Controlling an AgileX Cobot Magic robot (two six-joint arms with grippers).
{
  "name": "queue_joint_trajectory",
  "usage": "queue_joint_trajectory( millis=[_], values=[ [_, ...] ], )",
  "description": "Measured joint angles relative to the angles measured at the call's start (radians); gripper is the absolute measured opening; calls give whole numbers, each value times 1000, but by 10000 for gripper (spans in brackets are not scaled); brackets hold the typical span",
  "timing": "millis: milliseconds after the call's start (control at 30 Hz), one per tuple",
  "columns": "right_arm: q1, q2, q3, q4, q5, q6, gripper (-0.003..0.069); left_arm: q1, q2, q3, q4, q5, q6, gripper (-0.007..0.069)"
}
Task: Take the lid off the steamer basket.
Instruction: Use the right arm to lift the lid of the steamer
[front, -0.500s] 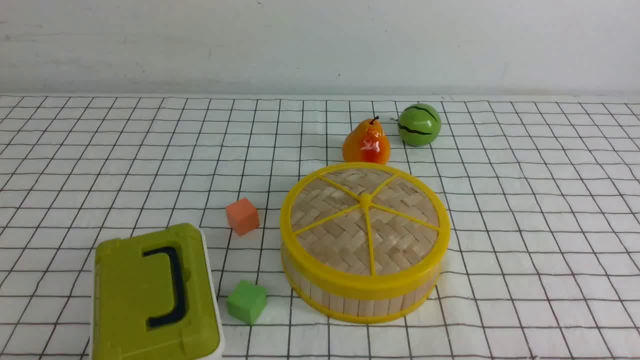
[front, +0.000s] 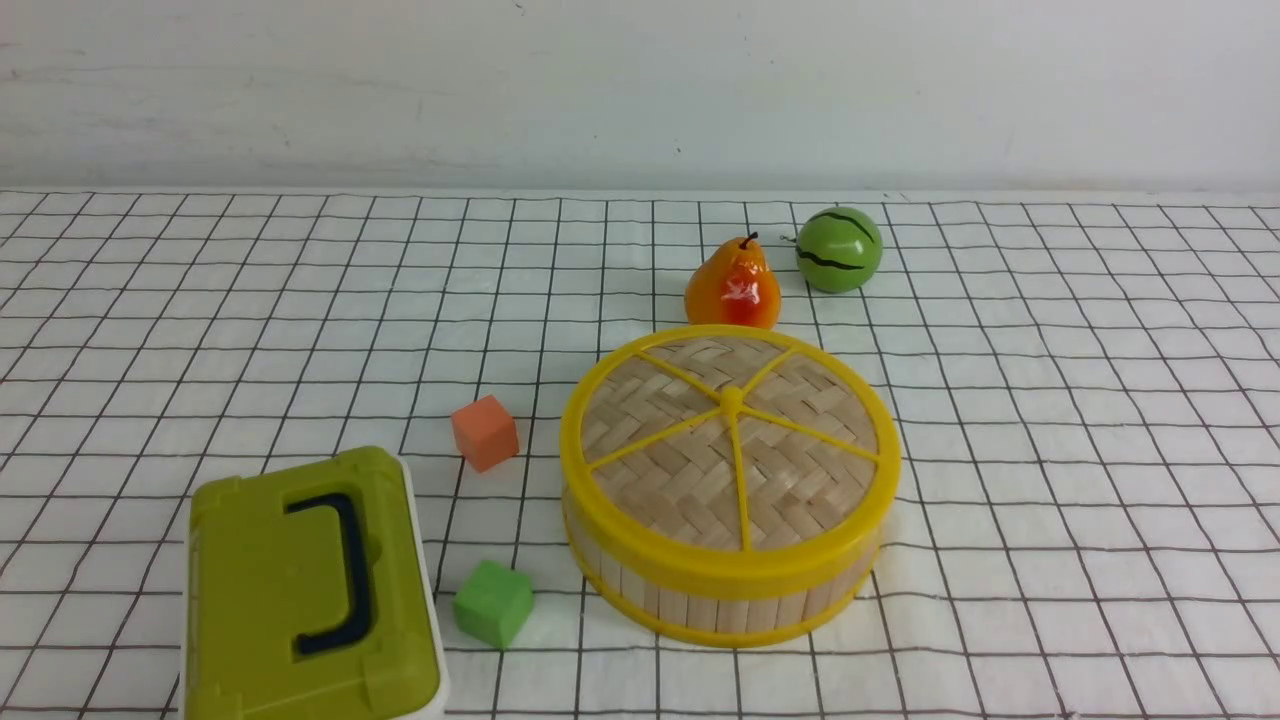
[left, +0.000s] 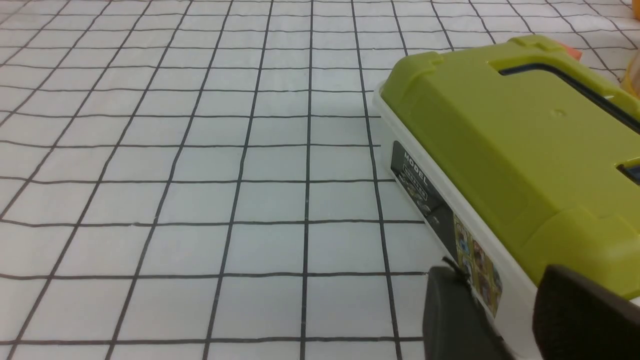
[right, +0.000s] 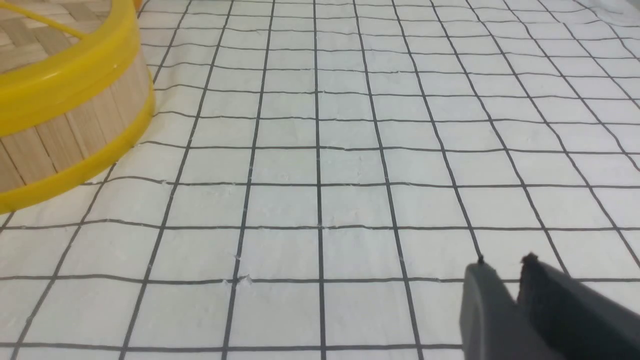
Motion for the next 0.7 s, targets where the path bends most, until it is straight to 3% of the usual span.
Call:
queue_joint_trajectory(
  millis=[700],
  values=[
    [0, 0, 0, -11, 0, -19, 132, 0, 0, 0, 0, 0, 0, 239]
  ],
)
